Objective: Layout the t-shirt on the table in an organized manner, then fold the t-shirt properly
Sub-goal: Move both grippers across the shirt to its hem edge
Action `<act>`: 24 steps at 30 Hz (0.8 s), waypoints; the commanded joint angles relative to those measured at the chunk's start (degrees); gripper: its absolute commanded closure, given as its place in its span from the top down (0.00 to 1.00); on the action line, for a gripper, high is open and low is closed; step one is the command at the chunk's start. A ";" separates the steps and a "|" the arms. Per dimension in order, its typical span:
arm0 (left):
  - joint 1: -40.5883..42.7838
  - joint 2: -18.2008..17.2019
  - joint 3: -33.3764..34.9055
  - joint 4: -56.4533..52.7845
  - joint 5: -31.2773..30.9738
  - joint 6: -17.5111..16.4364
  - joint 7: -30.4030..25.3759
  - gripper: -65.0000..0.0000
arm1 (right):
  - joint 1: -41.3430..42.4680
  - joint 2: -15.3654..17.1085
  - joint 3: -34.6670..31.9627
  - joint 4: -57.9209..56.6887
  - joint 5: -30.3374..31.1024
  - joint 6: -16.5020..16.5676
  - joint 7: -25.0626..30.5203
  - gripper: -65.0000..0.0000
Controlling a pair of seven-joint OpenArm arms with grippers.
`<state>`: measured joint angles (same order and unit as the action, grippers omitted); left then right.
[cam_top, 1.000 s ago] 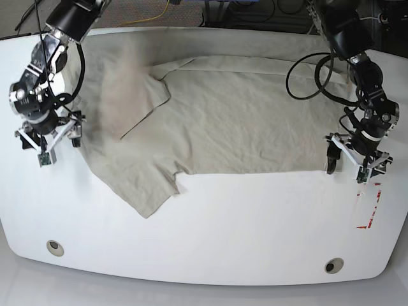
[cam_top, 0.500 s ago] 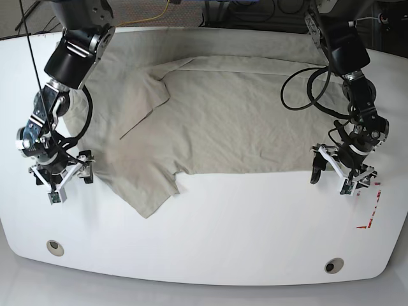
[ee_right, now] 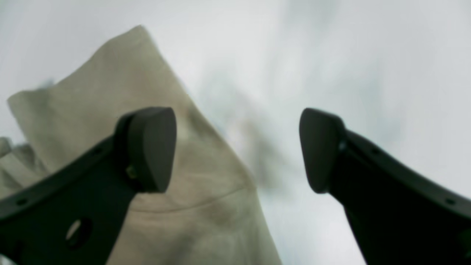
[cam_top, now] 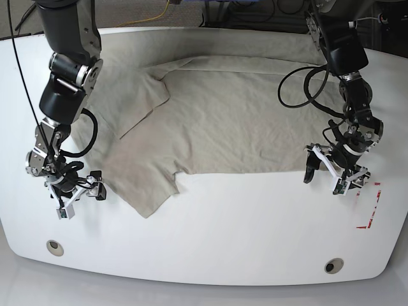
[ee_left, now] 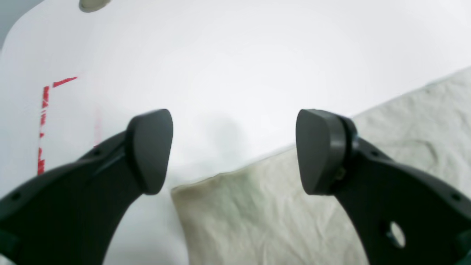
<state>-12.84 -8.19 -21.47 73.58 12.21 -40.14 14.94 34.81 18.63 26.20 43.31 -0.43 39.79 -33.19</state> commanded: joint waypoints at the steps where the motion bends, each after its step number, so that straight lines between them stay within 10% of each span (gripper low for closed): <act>1: -1.18 -0.65 -0.11 1.10 -0.91 0.14 -1.53 0.76 | 3.48 1.45 -0.04 -3.79 1.00 0.21 4.31 0.77; 24: -0.74 -0.83 -0.28 1.10 -0.91 0.14 -1.44 0.76 | -4.17 2.77 0.31 -7.75 1.26 0.21 6.60 0.77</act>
<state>-12.25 -8.29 -21.65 73.58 12.23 -40.12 14.94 30.72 20.78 26.52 34.94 0.84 39.70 -25.76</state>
